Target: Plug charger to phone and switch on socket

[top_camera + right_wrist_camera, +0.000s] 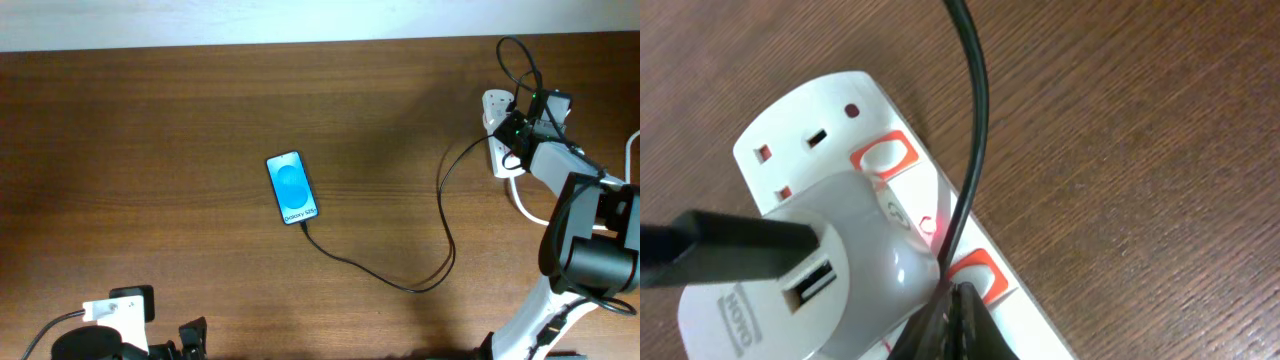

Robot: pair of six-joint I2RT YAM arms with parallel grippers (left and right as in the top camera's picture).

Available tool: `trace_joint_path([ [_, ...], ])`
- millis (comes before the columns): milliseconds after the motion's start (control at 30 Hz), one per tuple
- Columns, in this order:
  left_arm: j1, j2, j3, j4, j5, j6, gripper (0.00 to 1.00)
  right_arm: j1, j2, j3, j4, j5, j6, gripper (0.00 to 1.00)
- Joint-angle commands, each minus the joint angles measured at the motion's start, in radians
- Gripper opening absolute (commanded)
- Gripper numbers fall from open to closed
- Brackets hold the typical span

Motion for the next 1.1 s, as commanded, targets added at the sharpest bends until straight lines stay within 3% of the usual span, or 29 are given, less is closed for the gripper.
trace_joint_path([
  [0,0.005,-0.004,-0.004,-0.001,0.0,0.005,1.0,0.091,0.058,-0.064,-0.084,-0.315,-0.005,0.04],
  [233,0.005,-0.004,-0.004,-0.001,0.0,0.005,0.99,-0.031,-0.072,-0.064,-0.255,-0.11,-0.02,0.04],
  [367,0.005,-0.004,-0.004,-0.001,0.0,0.005,0.99,-0.112,-0.187,-0.064,-0.32,-0.109,-0.021,0.04],
  [600,0.005,-0.004,-0.004,-0.001,0.0,0.005,1.0,-0.128,-0.609,-0.064,-0.399,-0.116,-0.072,0.04],
  [800,0.005,-0.004,-0.004,-0.001,0.0,0.005,0.99,-0.128,-0.997,-0.064,-0.589,-0.203,-0.073,0.06],
  [867,0.005,-0.004,-0.004,-0.001,0.0,0.005,0.99,-0.128,-1.158,-0.064,-0.676,-0.21,-0.072,0.13],
  [967,0.005,-0.004,-0.004,-0.001,0.0,0.005,1.0,-0.128,-1.35,-0.064,-0.802,-0.21,-0.072,0.61],
  [1000,0.005,-0.004,-0.004,-0.001,0.0,0.005,0.99,-0.128,-1.387,-0.064,-0.831,-0.21,-0.072,0.9],
  [1033,0.005,-0.004,-0.004,-0.001,0.0,0.004,1.0,-0.128,-1.452,-0.064,-0.89,-0.209,-0.069,0.98],
  [1067,0.005,-0.004,-0.004,-0.001,0.0,0.005,1.0,-0.128,-1.487,-0.064,-0.927,-0.209,-0.069,0.98],
])
